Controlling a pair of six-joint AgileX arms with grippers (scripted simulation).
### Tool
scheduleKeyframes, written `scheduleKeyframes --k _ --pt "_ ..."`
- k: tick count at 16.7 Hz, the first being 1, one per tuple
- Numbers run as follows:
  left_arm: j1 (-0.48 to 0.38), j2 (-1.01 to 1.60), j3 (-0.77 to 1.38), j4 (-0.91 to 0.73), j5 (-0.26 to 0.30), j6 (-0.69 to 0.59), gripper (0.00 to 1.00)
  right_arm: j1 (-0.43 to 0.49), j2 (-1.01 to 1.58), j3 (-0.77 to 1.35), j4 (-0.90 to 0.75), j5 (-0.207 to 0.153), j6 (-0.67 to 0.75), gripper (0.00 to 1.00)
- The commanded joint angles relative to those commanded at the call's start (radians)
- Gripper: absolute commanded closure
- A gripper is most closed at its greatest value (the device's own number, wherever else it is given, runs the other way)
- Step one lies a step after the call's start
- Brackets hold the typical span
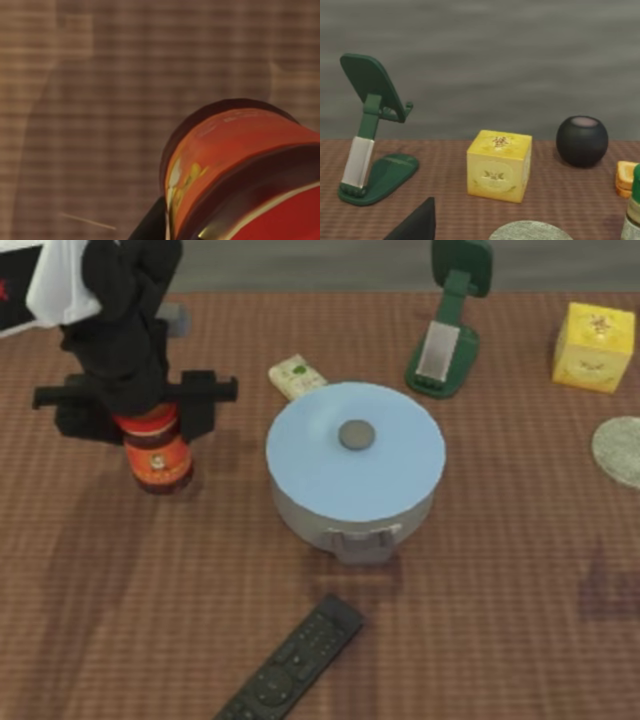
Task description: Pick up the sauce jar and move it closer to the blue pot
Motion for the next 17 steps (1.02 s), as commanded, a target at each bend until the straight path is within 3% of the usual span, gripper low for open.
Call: scheduleKeyframes --k 6,11,17 --pt "0.003 0.071 -0.071 0.15 0.0 0.003 1.0 0.0 0.0 0.0 0.0 0.0 0.0 0.0" --pt "0.003 0.08 -0.078 0.164 0.0 0.004 1.0 0.0 0.0 0.0 0.0 0.0 0.0 0.0" --pt "0.003 0.08 -0.078 0.164 0.0 0.004 0.55 0.0 0.0 0.0 0.0 0.0 0.0 0.0"
